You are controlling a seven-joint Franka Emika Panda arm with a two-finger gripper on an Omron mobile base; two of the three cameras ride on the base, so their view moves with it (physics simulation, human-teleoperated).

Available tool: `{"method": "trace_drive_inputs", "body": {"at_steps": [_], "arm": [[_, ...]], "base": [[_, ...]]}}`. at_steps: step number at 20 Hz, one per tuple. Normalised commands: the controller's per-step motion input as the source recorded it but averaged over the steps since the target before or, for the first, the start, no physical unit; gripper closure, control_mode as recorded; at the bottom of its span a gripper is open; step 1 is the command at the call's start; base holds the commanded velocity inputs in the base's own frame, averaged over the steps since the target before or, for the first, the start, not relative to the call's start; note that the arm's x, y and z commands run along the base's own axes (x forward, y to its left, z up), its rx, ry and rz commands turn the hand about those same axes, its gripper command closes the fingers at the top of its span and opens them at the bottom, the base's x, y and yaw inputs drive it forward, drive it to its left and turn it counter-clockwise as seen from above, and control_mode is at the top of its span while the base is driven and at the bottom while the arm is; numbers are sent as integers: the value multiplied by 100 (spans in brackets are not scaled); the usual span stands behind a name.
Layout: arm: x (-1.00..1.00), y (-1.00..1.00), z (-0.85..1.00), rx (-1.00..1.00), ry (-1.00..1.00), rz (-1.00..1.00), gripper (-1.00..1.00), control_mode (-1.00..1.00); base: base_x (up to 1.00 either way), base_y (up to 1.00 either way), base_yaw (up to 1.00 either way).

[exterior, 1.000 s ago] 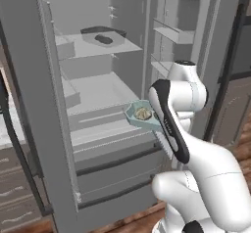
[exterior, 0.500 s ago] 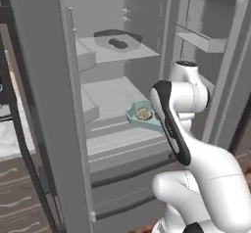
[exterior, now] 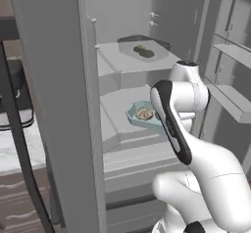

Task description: Place two dumplings into each of the tupperware containers and then place the containers in the fridge.

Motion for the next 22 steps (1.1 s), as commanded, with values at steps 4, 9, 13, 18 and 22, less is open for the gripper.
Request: {"method": "trace_drive_inputs", "body": {"at_steps": [4,9,13,18,22], "arm": [[0,0,0,0,0,0,100,100],[0,0,0,0,0,0,100,100],[0,0,0,0,0,0,100,100],[21,0,-37,0,-8,1,100,-100],[46,0,-70,0,-23,0,100,-100]], "base": [[50,0,11],[36,0,8],[30,0,10],[5,0,1],[0,0,0]]}}
